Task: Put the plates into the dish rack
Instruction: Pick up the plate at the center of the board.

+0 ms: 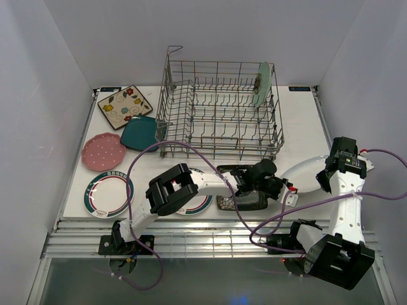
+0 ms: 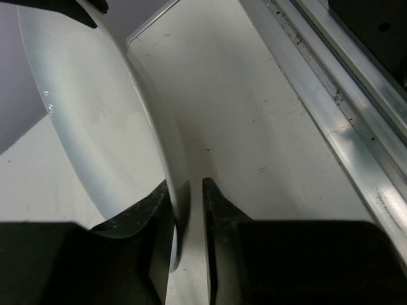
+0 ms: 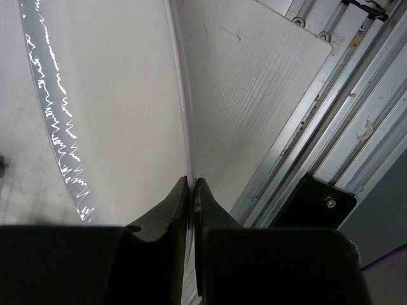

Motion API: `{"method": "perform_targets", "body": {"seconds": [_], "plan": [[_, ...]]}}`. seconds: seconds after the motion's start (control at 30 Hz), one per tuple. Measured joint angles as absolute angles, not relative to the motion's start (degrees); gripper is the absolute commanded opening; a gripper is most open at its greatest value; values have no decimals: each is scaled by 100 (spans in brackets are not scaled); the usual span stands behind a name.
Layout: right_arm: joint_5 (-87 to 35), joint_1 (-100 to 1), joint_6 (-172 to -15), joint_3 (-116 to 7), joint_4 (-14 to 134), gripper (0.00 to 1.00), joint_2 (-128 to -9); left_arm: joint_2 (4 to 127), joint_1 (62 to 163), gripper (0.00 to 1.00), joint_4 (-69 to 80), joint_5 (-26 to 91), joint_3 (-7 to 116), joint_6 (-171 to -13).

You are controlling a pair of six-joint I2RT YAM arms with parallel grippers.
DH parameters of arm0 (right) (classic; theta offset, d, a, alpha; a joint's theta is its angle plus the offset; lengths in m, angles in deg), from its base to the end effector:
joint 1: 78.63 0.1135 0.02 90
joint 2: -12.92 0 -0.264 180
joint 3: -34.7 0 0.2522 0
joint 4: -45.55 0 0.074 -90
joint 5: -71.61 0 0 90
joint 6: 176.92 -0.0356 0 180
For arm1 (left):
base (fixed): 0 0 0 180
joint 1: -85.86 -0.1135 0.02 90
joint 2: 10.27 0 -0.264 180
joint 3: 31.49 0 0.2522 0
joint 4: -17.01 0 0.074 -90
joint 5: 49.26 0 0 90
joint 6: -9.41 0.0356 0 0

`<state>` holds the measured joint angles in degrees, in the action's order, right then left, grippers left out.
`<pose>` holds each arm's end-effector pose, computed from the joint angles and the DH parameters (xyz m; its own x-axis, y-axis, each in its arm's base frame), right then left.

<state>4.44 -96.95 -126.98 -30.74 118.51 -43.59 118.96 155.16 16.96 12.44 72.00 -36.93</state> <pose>0.1573 -0.0666 0.2768 -0.3630 0.7450 -0.5597 0.8945 0.4469 0.0149 0.1641 -0.4821 0.1626 0.5615 0.2336 -0.7938 0.8112 -0.3447 0.4724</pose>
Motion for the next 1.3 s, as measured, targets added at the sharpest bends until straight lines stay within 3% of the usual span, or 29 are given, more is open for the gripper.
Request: {"method": "perform_targets", "body": {"seconds": [0.27,1.3], "plan": [[514,-9669,-12698,-3116,11917,8,-4442,11896,15546,0,1742,1371,7200,-3601],[779,-9566,-12392,-4379,12710,8,-4767,11813,15848,0,2649,2237,7111,-3573]]}}
